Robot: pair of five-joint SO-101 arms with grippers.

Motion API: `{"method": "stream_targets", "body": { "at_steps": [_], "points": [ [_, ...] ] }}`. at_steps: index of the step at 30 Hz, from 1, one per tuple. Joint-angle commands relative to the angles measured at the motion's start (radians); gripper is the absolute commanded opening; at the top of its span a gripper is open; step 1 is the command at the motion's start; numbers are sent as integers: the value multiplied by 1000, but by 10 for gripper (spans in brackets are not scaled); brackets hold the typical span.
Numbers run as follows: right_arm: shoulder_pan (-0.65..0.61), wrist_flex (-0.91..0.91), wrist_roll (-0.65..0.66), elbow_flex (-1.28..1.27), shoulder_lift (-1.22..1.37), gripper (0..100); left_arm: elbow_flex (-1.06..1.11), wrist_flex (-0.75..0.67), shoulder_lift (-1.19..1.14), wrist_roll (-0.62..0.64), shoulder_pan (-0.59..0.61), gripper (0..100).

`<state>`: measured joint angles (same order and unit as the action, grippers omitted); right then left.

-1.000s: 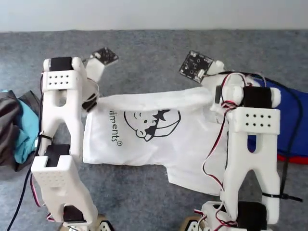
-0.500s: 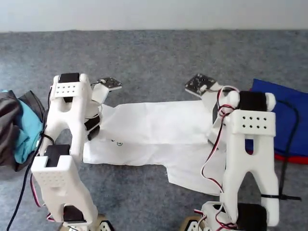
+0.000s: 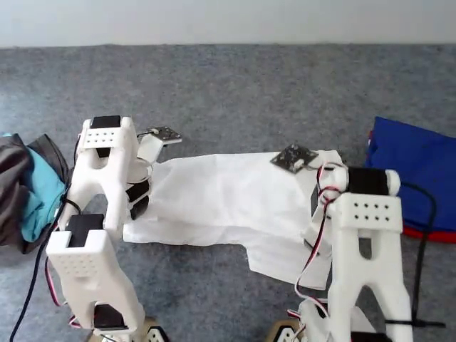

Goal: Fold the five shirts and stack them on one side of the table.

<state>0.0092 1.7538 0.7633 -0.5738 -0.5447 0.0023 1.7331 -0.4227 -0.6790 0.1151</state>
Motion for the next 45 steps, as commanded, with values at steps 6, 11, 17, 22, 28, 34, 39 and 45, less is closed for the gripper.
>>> {"method": "stream_targets", "body": {
  "at_steps": [6,11,17,22,28,34,39,45],
  "points": [
    [36,45,34,-40,-82,9,12,21,23,-14,-5,18],
    [107,44,95,-40,-81,9,67,23,68,-41,2,17],
    [130,42,138,-114,-88,9,136,18,160,-75,5,18],
    [130,42,146,-120,-87,9,143,20,141,-77,6,20],
    [134,42,172,-120,-88,34,145,20,158,-71,9,98],
    [173,44,167,-112,-90,307,203,21,292,-31,35,160],
    [199,44,167,-18,-90,336,286,21,445,-29,64,171],
    [191,41,166,146,-77,336,309,21,594,-29,146,201]
  ]
}}
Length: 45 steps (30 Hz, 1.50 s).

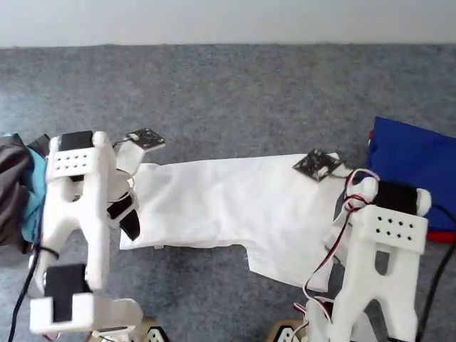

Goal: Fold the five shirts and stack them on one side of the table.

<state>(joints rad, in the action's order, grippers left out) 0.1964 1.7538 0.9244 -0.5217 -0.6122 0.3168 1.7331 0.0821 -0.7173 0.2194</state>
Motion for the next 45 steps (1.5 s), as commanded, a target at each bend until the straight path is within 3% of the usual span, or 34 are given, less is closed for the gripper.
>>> {"method": "stream_targets", "body": {
  "at_steps": [1,5,8,14,19,24,34,40,45],
  "points": [
    [4,38,5,114,-10,336,-8,21,109,9,58,206],
    [1,-87,-66,124,-7,335,-58,11,152,31,94,206],
    [-36,-240,-181,103,42,307,-120,-80,149,204,87,171],
    [-182,-521,-325,114,271,2,-130,-267,94,436,-35,16],
    [-240,-731,-381,160,466,17,-145,-354,-69,551,-68,14],
    [-237,-860,-393,258,691,10,-223,-371,-255,566,-63,14],
    [-162,-852,-390,554,1099,10,-427,-371,-574,566,-60,14],
    [-68,-670,-390,730,1198,10,-582,-333,-736,589,8,14],
    [-81,-541,-387,844,1194,10,-682,-230,-713,603,40,13]
  ]
}}
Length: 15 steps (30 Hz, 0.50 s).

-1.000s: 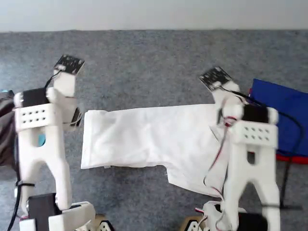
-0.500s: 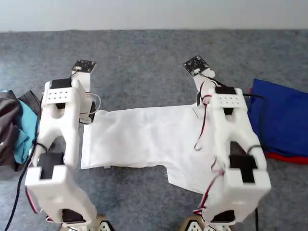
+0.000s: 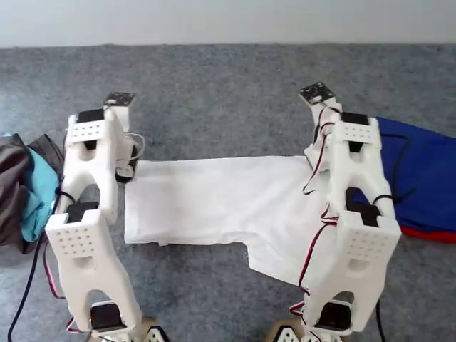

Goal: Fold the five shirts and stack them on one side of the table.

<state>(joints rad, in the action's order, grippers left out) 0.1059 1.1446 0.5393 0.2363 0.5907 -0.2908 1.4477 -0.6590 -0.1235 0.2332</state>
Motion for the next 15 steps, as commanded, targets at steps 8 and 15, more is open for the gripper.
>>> {"method": "stream_targets", "body": {
  "at_steps": [8,15],
  "points": [
    [-97,306,-8,245,-81,10,-99,152,305,12,-71,13],
    [-91,479,-9,247,-312,10,-96,252,474,9,-175,15]
  ]
}}
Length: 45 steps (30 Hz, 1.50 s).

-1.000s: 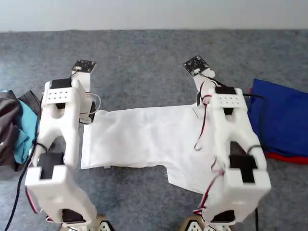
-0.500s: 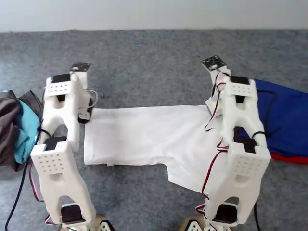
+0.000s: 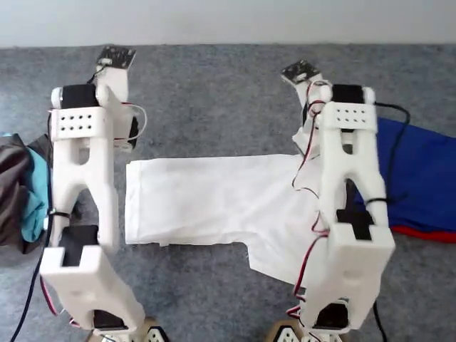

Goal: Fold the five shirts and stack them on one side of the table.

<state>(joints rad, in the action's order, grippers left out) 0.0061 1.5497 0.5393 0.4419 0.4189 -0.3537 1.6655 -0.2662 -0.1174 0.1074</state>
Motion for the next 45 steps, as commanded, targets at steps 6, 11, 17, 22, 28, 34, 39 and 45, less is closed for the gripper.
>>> {"method": "stream_targets", "body": {
  "at_steps": [6,11,17,22,28,34,39,45],
  "points": [
    [93,243,-9,41,-346,10,-35,71,94,2,-178,15],
    [193,248,-8,-32,-529,13,-33,72,89,2,-305,16],
    [166,246,-8,-382,-673,13,12,81,86,5,-397,16],
    [99,245,-9,-647,-780,11,76,86,95,5,-385,16],
    [182,245,-15,-674,-1032,13,93,87,95,3,-454,16],
    [453,245,84,-678,-1221,15,96,84,86,-26,-617,98],
    [693,245,189,-680,-1256,15,94,68,84,-32,-753,166],
    [848,245,215,-680,-1264,15,91,34,43,-34,-881,212]
  ]
}}
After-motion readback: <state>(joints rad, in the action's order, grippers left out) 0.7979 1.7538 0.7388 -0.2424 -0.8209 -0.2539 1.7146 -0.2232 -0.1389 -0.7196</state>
